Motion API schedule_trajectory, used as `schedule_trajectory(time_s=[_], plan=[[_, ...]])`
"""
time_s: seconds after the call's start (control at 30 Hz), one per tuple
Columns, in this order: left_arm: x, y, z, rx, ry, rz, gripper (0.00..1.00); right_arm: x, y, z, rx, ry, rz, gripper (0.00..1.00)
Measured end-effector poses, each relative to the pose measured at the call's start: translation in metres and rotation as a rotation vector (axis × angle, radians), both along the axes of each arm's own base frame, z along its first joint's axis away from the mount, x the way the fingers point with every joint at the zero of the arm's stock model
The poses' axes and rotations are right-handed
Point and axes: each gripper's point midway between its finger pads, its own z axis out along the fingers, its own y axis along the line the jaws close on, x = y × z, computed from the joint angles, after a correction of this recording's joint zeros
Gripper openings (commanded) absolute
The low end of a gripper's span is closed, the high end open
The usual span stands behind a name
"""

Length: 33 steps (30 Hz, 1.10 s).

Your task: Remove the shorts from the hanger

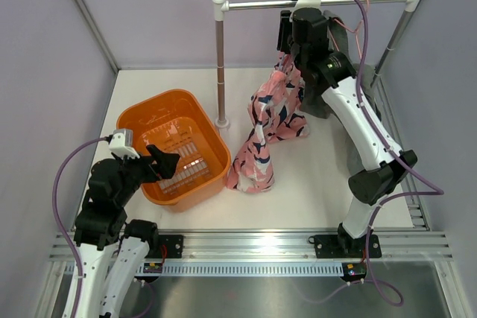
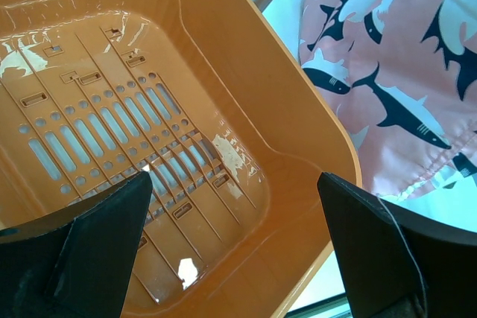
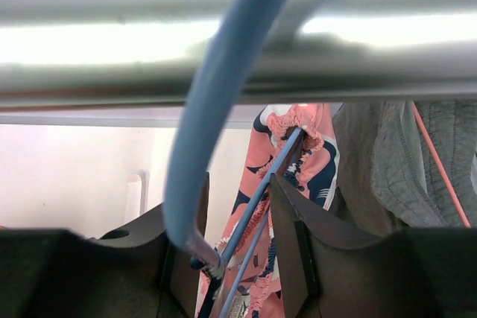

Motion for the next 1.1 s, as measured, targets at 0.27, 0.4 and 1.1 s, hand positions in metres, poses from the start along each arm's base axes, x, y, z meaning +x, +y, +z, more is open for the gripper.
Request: schedule_trajectory(time_s=[0.27,0.4,1.1], plan=[[-0.001,-0.001,0.0,0.0,-0.001,-0.005,0.99,-0.011,-0.003,0.019,-0.004,-0.025,0.011,0.25],[-0.002,-0.002,0.001,0.0,-0.007,-0.01,0.99,-0.013,-0.003,0.016,-0.012,-0.013,0.012,0.15],[-0.004,-0.004,0.003,-0.003,-0.016,-0.019,0.99,0.004,0.005,0.002,-0.08,0.009,0.03,0.06]])
